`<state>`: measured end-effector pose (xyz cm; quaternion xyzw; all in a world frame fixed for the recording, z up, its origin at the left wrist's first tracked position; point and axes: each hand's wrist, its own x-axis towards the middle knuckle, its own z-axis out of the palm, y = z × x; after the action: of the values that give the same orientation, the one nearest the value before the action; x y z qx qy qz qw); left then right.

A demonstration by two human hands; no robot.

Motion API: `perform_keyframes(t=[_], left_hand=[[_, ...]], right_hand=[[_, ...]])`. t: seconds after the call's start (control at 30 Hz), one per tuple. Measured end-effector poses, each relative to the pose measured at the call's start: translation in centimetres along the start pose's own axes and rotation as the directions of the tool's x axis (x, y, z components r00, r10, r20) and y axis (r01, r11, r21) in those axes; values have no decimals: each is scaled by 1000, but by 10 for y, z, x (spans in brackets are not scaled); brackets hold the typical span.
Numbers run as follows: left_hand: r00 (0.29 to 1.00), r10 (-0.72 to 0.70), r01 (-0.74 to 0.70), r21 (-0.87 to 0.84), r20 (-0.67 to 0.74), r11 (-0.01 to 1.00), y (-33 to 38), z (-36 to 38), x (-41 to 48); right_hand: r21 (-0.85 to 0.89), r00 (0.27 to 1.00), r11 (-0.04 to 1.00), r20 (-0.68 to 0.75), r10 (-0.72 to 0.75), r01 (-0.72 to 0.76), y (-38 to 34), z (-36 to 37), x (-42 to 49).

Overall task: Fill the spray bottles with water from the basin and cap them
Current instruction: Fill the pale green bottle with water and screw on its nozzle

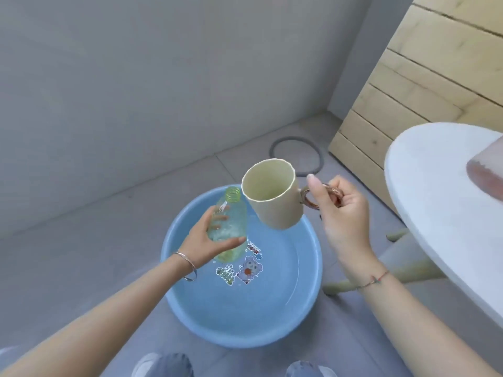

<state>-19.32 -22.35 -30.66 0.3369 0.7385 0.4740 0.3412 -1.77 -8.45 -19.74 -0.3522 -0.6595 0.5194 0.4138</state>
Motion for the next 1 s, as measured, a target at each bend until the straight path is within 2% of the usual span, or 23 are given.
perform_keyframes(t=[0.17, 0.27, 0.37, 0.57, 0.8, 1.0], left_hand=[[994, -75, 70, -63, -76, 996, -57, 2, 9], [991, -89, 85, -43, -100, 995, -83, 4, 12], [992, -88, 87, -14, -88, 996, -100, 2, 15], [994, -66, 69, 23, -91, 997, -118, -1, 17], [993, -72, 73, 5, -89, 997, -122, -1, 16], [993, -81, 81, -3, -87, 997, -124, -1, 15]], right_hand=[[-197, 983, 969, 84, 166, -147, 86, 24, 6], [-404, 975, 903, 94, 200, -146, 133, 24, 0], [-524, 968, 842, 118, 223, -130, 166, 23, -6], [-685, 950, 727, 194, 243, -46, 204, 34, -6], [-835, 880, 530, 354, 317, 145, 212, 39, -7], [-802, 882, 556, 404, 240, 216, 218, 43, -16]])
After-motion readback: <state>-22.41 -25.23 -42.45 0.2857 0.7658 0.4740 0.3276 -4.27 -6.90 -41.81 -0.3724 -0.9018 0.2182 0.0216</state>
